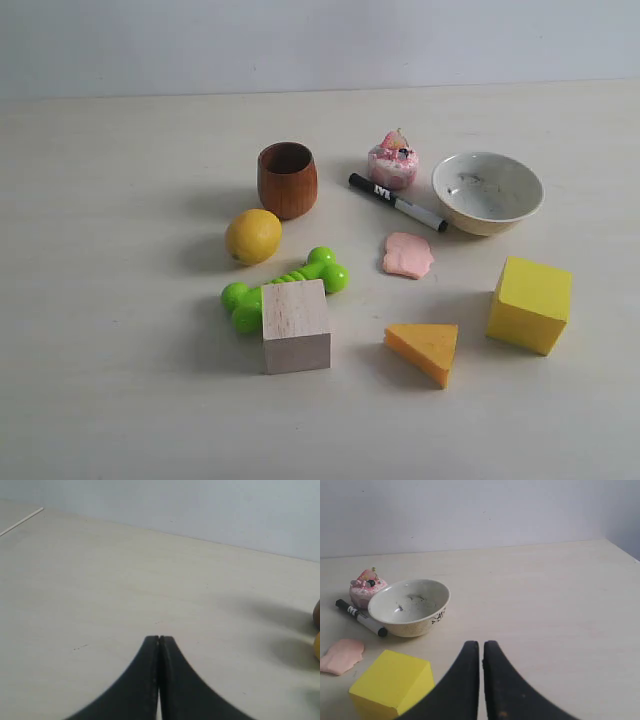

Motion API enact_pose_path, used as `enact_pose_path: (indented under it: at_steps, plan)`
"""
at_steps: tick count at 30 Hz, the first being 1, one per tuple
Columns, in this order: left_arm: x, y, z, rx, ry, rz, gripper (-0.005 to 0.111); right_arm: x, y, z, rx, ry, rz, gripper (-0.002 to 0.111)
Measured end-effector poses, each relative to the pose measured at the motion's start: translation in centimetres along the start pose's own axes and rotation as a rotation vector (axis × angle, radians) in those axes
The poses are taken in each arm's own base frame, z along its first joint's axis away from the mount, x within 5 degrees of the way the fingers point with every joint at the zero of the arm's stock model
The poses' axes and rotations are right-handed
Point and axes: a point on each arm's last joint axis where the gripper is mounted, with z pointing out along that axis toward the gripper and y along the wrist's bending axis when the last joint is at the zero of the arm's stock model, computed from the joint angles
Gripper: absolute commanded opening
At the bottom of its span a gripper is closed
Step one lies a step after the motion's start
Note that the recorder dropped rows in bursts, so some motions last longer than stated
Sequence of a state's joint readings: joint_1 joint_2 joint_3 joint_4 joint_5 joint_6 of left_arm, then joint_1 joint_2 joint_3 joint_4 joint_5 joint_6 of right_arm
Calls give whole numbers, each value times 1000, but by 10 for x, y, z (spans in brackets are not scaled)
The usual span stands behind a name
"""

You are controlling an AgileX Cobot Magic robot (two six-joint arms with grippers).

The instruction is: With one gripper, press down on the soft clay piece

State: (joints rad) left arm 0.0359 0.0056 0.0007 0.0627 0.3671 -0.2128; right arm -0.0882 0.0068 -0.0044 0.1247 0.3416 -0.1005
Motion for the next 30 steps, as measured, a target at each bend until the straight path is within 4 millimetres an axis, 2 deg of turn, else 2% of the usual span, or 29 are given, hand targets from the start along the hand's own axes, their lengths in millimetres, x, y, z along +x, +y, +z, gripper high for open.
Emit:
enact_pose_path:
  at_steps: [21,24,30]
  plan:
    - [0,0,0,0,0,0,0,-1,0,0,1,-9,0,5]
    - [0,0,0,0,0,0,0,-8,0,0,3,-92,19,5]
    - [0,0,0,0,0,0,0,-35,-4,-7,32,-397,52,5]
